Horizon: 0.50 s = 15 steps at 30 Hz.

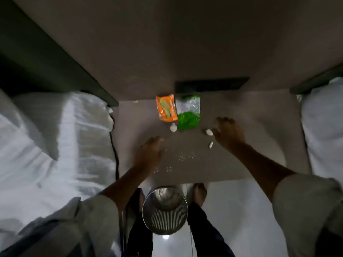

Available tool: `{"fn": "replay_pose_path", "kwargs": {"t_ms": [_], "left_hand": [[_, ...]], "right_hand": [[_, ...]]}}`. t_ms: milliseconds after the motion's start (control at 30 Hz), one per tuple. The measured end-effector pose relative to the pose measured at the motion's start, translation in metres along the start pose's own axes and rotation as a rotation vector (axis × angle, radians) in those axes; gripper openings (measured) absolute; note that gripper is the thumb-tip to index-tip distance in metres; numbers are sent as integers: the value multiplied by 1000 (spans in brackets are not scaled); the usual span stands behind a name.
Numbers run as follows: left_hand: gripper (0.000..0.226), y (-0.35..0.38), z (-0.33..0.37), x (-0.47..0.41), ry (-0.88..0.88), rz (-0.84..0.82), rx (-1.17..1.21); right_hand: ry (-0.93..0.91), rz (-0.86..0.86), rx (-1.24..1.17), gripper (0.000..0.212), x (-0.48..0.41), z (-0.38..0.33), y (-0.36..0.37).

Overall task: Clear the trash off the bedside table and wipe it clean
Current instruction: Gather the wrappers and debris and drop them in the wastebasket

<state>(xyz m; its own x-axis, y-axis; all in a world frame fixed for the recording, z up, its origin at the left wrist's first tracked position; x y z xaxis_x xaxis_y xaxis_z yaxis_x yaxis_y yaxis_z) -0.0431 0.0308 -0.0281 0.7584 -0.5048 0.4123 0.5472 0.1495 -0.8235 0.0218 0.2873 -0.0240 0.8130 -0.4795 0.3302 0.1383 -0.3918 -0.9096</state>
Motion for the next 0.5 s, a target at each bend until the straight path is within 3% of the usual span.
{"fn": "replay_pose_path", "kwargs": {"t_ms": [133,267,367,500], "left_hand": [[51,35,-3,-55,-155,5,170],[48,62,5,-99,-211,85,225],[36,77,2,-116,-214,133,194],[24,87,-10,-102,-155,147,162]], "right_hand": [[57,-151,43,41,-27,17,51],[5,-166,67,42,-42,13,90],[15,-130,100,41,-46,13,100],[-41,57,13,36,-22,-4,92]]}}
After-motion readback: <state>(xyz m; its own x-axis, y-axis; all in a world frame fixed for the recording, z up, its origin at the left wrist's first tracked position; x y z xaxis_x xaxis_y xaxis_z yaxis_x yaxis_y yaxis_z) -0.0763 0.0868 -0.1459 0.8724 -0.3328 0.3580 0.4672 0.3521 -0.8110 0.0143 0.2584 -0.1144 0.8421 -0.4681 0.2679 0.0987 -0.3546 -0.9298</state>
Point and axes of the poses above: each hand's wrist, its own x-axis away from the middle knuckle, its own y-axis out of the palm, z = x × y, the point moved 6 cm from there along -x, towards the middle knuckle, and after that the axes turned 4 degrees about z, right-handed, at the moved point
